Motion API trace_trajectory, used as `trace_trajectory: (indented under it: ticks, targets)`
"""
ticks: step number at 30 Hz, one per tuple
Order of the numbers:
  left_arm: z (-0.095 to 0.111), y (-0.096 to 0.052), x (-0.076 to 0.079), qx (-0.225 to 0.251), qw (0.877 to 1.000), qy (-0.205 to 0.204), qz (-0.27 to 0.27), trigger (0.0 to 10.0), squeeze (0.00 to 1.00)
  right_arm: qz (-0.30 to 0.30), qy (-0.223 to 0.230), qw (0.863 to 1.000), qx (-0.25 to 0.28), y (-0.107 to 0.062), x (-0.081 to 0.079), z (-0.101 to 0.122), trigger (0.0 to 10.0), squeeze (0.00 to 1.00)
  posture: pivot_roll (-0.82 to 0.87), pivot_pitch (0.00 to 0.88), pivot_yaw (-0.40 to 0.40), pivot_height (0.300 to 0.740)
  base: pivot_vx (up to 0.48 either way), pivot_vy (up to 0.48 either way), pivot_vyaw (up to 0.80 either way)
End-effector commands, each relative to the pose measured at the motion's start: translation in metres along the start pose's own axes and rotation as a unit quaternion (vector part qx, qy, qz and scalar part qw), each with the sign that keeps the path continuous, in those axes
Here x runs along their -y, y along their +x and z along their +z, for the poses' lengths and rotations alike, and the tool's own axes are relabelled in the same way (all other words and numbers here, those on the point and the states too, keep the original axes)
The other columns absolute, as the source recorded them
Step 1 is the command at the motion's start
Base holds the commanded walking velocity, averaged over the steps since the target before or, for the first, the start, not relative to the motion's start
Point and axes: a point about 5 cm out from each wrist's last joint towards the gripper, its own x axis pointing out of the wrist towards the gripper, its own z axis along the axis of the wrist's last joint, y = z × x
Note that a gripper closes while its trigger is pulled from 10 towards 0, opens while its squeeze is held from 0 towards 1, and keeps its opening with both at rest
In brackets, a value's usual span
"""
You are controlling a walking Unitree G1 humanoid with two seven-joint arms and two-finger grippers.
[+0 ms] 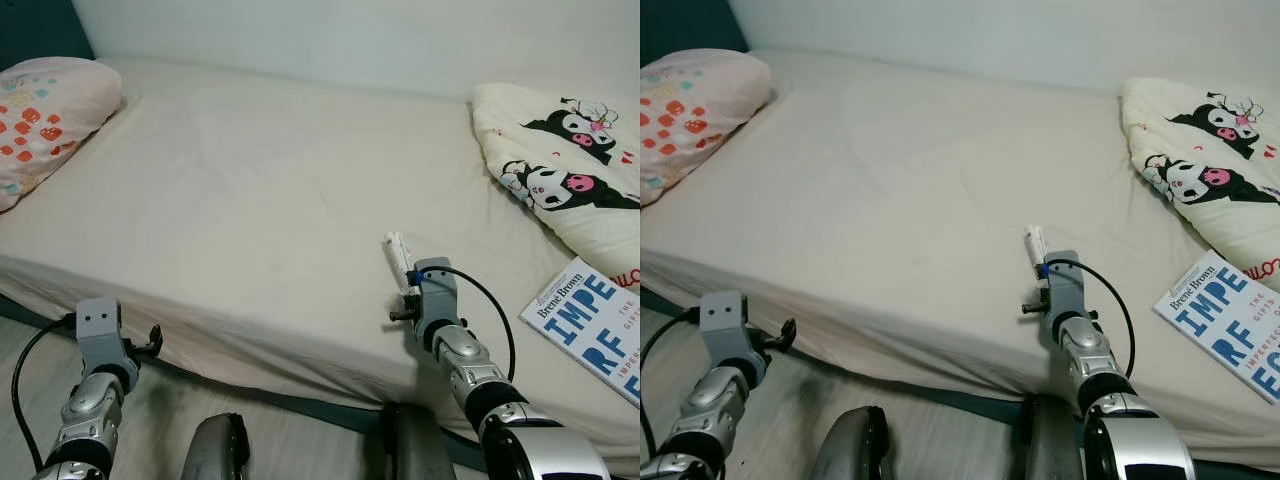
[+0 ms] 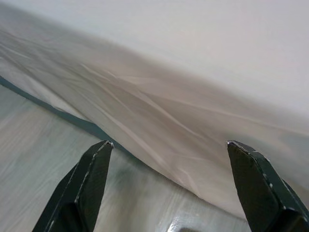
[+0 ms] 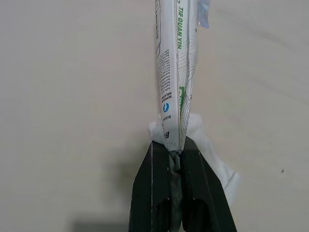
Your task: Clean up the room
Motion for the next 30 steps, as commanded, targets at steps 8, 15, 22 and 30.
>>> trace_trajectory:
  ticks: [8,15,22,30]
  targets:
    - [0.014,0.012,0.02,0.012,0.999,-0.044,-0.018,10.0,0.0,0.067,0.137,0.979,0.134,0.001,-0.014,0.037,0.0,0.0,0.02,0.022,0.0,0.565,0.0,0.0,0.0]
    - [0.034,0.02,0.032,0.04,0.995,-0.076,-0.045,10.0,0.0,0.105,0.141,0.968,0.177,-0.003,-0.017,0.051,0.0,0.0,0.0,0.004,0.001,0.585,0.0,0.0,0.0]
    - [0.036,0.024,0.041,0.019,0.996,-0.072,-0.055,10.0,0.0,0.129,0.136,0.969,0.159,-0.006,-0.025,0.038,0.0,0.0,-0.01,0.0,-0.007,0.615,-0.137,0.0,0.0]
    - [0.014,0.015,0.039,0.001,0.996,-0.052,-0.07,10.0,0.0,0.156,0.136,0.971,0.118,-0.015,-0.043,0.008,0.0,0.0,0.0,0.0,-0.01,0.655,-0.172,0.0,0.0]
